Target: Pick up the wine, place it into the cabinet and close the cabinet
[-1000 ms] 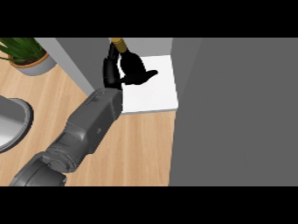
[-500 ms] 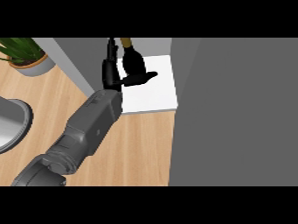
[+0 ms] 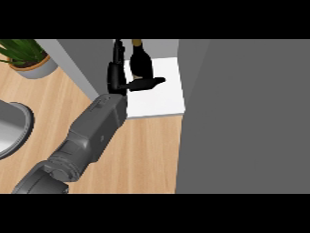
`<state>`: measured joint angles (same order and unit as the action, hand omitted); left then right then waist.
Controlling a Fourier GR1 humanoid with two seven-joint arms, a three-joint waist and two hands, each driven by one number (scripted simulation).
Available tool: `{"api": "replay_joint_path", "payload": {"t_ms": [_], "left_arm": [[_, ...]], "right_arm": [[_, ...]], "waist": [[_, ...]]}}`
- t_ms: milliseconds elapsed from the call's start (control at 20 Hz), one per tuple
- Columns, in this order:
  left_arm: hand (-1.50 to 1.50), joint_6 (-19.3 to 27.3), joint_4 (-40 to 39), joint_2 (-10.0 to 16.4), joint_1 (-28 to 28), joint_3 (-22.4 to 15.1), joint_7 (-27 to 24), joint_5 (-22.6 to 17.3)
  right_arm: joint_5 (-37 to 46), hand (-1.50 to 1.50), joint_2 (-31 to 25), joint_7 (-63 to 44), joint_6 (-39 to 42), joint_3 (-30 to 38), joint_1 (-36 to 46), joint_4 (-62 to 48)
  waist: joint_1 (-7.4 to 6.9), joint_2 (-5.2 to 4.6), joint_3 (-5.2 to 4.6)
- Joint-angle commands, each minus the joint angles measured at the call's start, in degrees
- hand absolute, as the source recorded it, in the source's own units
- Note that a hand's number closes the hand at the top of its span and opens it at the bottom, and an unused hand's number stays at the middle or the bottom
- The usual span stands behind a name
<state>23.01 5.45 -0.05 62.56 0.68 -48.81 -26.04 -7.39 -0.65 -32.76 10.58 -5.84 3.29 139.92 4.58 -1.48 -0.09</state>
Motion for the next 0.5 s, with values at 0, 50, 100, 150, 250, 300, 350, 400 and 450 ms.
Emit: {"api": "replay_joint_path", "payload": {"t_ms": [0, 50, 100, 150, 250, 300, 350, 400, 450], "left_arm": [[-1.50, -3.95, 0.00, 0.05, -1.16, -0.19, 0.56, 0.23], [-1.50, -4.36, 0.09, 0.48, -1.88, -0.20, -0.42, 0.67], [-1.50, -4.16, 0.42, 0.04, -1.54, -0.39, 0.29, 0.29], [-1.50, -4.46, 0.08, 0.04, -1.97, -0.02, -0.18, -0.21], [-1.50, -5.38, 0.17, 0.04, -2.44, -0.15, -0.55, -0.52], [-1.50, -5.44, 0.67, 0.04, -3.25, 0.34, -2.60, -1.01], [-1.50, -5.34, 0.85, 0.04, -2.23, 0.17, -1.11, -1.97], [-1.50, -6.99, 1.02, 0.05, -3.68, 0.05, -1.73, -2.94], [-1.50, -6.65, 2.08, 0.05, -2.88, -0.37, 0.02, -3.10]], "right_arm": [[-2.90, -1.50, -0.19, -2.26, -0.39, 0.45, -0.09, 2.40], [-2.65, -1.50, -0.45, -1.47, -0.79, 2.45, 1.74, 1.06], [-0.03, -1.50, 0.61, -0.53, -0.90, -1.31, -0.74, 2.07], [-3.14, -1.50, -0.48, -0.61, 0.14, 1.63, 0.48, 0.72], [-1.78, -1.50, -0.12, -1.60, -0.05, -0.64, -0.23, 2.28], [0.29, -1.50, 0.62, -0.58, -1.26, -0.56, 1.77, -0.25], [-4.01, -1.50, -0.89, -4.05, -0.61, 0.95, 2.80, 2.32], [-2.55, -1.50, 0.14, -2.32, -0.79, 0.05, 1.42, 1.79], [-2.24, -1.50, 0.19, -3.12, -0.57, -1.19, -2.32, 5.44]], "waist": [[-0.99, 0.33, 0.02], [-1.53, 0.30, 0.02], [-1.43, 0.54, 0.03], [-1.02, 0.29, 0.03], [-0.80, 0.38, 0.02], [-0.98, 0.24, -0.01], [-0.32, 0.39, 0.00], [0.03, 0.45, 0.01], [-0.98, 1.01, 0.05]]}}
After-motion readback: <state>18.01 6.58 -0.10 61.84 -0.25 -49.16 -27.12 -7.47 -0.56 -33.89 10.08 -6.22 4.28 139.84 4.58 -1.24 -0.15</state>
